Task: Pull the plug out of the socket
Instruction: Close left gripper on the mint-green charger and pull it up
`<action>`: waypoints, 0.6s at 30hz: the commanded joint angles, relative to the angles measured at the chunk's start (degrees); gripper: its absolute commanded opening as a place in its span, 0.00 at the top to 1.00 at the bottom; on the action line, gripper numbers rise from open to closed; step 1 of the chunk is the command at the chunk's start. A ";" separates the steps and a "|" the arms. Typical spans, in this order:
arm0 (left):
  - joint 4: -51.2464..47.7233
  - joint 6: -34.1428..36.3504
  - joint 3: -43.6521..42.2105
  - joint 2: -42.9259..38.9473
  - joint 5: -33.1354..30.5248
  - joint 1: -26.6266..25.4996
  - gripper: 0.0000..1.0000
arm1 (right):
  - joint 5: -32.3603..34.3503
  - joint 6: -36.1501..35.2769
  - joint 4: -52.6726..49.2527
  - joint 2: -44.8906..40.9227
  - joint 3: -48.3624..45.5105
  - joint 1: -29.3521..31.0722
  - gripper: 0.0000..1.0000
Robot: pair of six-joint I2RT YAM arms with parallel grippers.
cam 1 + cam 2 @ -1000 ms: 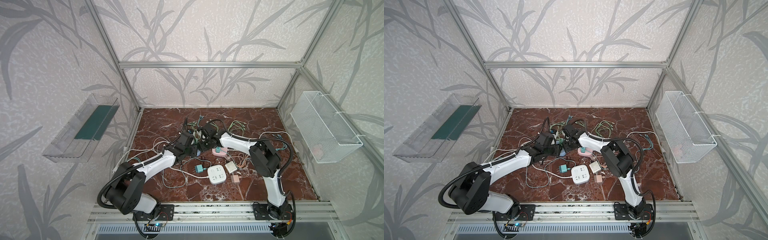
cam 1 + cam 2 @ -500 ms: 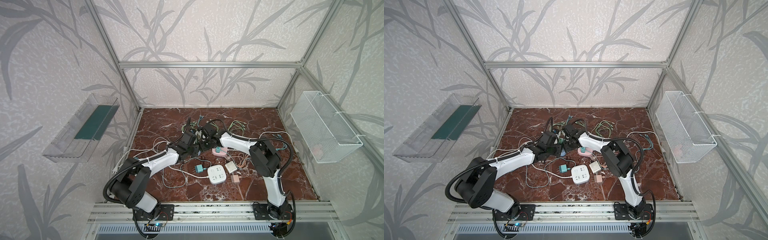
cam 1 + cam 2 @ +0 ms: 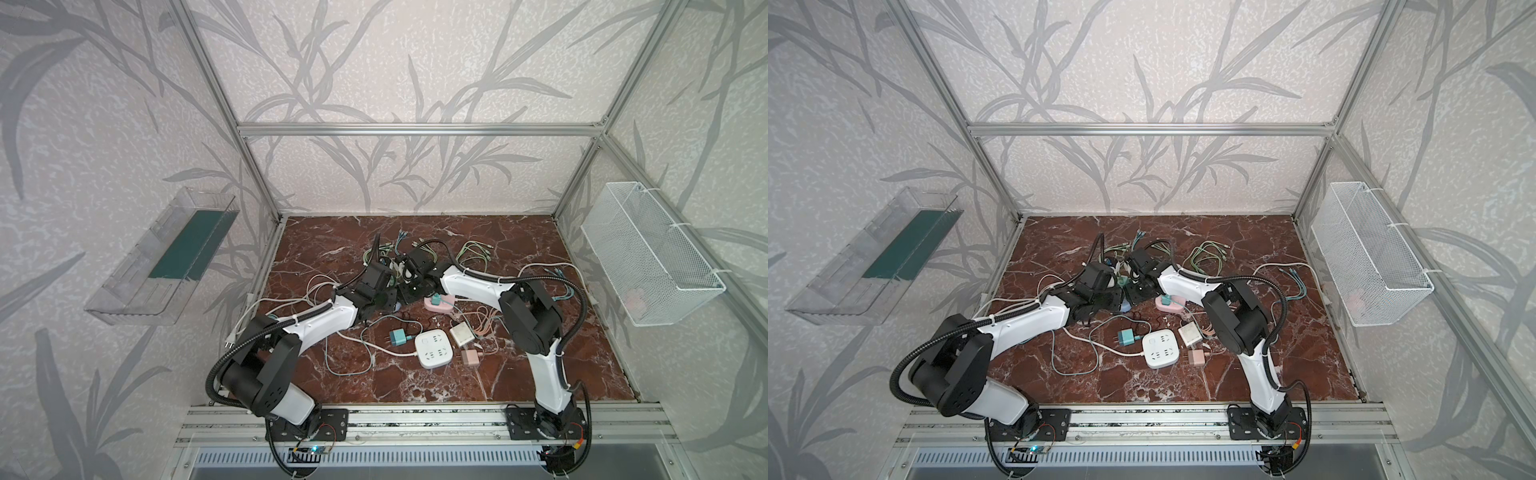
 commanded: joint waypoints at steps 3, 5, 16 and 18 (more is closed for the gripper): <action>-0.24 -1.51 1.93 -2.95 -1.77 -0.24 0.83 | -0.07 -0.55 -1.25 -0.95 -0.97 -0.29 0.42; -0.40 -1.85 1.96 -3.81 -2.60 -0.21 0.84 | 0.11 -0.81 -1.46 -0.74 -0.95 -0.28 0.42; -1.65 -0.54 0.60 -8.23 -6.03 -0.12 0.84 | -0.35 -1.17 -1.17 -0.80 -1.31 -0.38 0.43; -2.14 0.00 0.14 -9.08 -6.88 0.04 0.84 | -1.44 -1.18 -0.33 -1.35 -1.71 -0.38 0.41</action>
